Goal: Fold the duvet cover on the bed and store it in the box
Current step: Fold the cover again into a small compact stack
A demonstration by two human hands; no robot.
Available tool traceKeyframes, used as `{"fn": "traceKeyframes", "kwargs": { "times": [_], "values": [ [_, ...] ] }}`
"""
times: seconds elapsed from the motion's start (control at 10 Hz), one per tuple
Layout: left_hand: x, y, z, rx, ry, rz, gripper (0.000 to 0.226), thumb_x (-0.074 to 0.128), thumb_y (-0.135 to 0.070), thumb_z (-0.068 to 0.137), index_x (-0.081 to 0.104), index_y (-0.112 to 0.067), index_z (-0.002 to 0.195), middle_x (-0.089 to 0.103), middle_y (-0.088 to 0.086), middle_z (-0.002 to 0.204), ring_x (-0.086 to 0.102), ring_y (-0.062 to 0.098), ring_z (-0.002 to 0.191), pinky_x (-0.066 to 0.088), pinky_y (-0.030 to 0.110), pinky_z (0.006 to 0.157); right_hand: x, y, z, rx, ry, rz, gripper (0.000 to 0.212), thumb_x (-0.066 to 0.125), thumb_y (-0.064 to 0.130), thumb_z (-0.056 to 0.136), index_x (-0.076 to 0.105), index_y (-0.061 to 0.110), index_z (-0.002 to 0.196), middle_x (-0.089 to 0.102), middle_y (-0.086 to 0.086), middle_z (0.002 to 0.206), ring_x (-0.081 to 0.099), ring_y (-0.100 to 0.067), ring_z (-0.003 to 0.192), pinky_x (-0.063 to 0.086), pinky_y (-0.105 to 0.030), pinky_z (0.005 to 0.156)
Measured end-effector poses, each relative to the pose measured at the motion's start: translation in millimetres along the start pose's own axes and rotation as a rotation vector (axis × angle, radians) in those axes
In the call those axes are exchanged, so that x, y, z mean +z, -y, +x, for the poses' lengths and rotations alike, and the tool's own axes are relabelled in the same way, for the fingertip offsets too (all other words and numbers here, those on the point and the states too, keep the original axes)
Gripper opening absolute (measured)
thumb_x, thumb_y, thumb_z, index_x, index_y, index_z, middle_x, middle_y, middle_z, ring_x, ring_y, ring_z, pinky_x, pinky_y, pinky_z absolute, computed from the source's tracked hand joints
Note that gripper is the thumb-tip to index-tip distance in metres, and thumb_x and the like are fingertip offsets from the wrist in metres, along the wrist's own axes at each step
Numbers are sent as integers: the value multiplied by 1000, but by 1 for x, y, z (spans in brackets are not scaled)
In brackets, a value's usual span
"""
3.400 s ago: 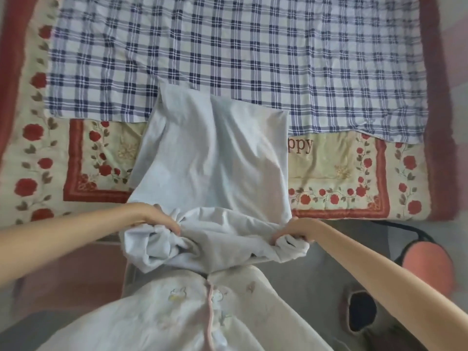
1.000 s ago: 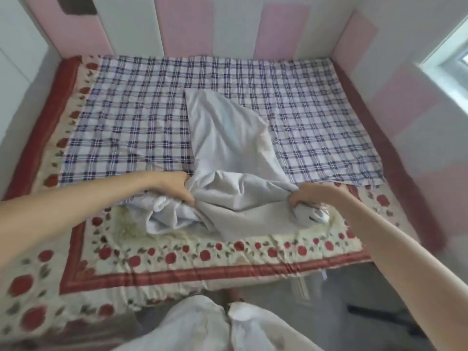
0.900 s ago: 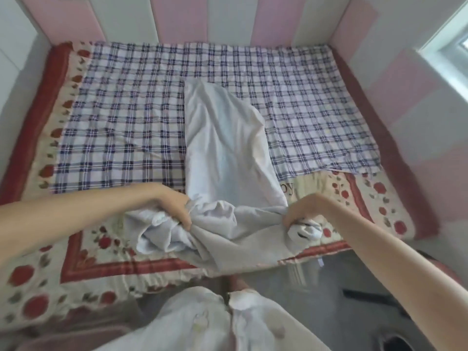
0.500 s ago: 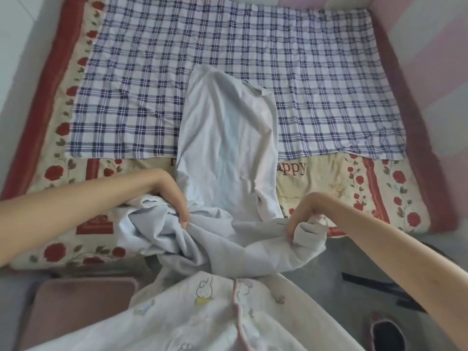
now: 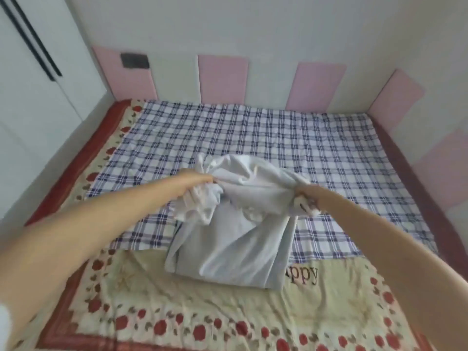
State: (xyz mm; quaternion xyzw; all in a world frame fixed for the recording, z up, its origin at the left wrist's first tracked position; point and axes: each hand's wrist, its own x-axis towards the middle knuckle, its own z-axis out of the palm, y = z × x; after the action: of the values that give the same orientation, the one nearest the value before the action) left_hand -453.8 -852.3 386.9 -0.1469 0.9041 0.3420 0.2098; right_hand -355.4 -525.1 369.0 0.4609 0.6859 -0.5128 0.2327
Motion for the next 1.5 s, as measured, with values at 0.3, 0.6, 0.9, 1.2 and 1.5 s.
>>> {"fn": "traceKeyframes", "kwargs": {
  "times": [0.3,0.6,0.9,1.2,1.5],
  "values": [
    [-217,-369,-49,885,-513,-594,35,71,-30,73,56,-17,102,62,-5,82,61,19,75,43,25,63,-167,351,-185,-1255,-532,701,39,50,1,82,57,16,117,59,5,86,56,-17,88,47,-30,84],
    [-257,-400,-74,1171,-719,-639,44,77,-26,69,58,-14,107,66,-1,96,61,20,85,42,26,69,-216,384,-257,-1456,-611,618,47,49,1,84,53,16,127,62,-3,113,57,-18,102,48,-31,88],
    [-148,-246,-6,989,-366,-279,55,79,-32,69,57,-17,117,63,-3,104,57,16,86,42,26,69,-123,227,-141,-1143,-586,412,47,47,3,88,47,20,132,59,0,106,56,-18,95,46,-27,73],
    [26,15,46,608,82,54,47,79,-34,68,56,-26,108,62,-8,90,60,16,81,50,30,66,29,-28,-4,-646,-401,129,39,50,-5,87,52,20,116,60,5,92,56,-13,84,44,-22,60],
    [179,234,89,318,417,282,65,80,-38,59,45,-20,111,60,-2,88,63,20,80,53,36,67,151,-226,104,-301,-210,-90,36,48,-7,87,64,18,107,62,3,87,55,-15,89,43,-19,65]
  ]
}}
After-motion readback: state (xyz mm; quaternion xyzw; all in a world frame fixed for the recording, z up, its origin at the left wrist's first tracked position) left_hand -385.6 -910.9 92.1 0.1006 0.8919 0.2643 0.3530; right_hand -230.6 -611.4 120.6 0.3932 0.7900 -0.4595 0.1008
